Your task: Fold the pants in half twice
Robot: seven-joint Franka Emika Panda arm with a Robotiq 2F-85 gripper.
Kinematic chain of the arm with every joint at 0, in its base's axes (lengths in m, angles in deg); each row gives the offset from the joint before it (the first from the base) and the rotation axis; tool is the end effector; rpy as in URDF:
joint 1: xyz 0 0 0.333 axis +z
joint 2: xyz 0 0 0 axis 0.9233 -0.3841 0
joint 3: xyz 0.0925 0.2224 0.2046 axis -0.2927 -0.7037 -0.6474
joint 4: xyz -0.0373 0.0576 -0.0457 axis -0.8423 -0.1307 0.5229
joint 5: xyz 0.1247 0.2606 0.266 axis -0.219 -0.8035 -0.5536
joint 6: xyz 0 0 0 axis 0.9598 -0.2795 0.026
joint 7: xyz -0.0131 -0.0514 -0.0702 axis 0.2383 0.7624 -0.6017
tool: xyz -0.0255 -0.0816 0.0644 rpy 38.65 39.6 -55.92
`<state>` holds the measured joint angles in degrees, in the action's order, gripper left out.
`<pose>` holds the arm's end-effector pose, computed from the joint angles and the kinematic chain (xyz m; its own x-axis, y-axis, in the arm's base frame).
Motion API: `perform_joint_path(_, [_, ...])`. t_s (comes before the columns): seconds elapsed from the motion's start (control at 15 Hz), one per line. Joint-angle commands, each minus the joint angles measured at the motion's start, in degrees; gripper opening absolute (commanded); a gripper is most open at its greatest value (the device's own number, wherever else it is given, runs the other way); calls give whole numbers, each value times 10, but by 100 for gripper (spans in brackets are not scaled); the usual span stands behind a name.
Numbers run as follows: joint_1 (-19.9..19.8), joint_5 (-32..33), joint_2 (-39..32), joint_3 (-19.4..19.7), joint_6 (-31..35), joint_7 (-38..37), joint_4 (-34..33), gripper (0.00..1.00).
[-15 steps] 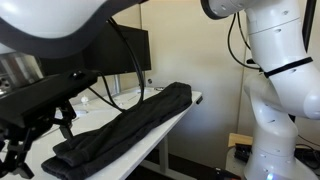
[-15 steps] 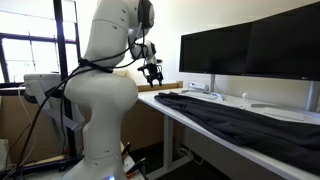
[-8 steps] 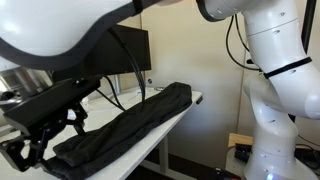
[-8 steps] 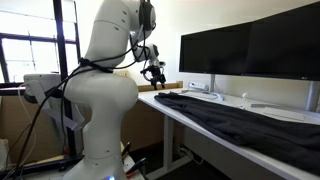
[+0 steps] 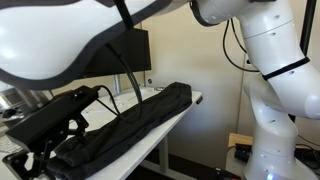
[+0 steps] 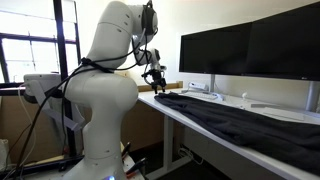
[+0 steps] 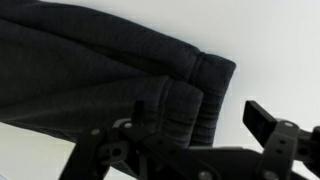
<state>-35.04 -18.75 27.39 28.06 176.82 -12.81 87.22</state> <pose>0.4633 0.4408 0.3707 0.9902 0.1342 0.0380 0.1159 -0.9432 0.3113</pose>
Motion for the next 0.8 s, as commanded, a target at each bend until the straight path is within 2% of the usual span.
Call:
perform_joint_path(0.0, [1, -17, -13, 5, 4, -2, -9, 100])
perform_joint_path(0.07, [0, -21, -15, 6, 4, 1, -10, 93])
perform_joint_path(0.13, [0, -24, -18, 7, 4, 1, -12, 74])
perform_joint_path(0.73, [-3, -48, -33, 14, 4, 9, -21, 16])
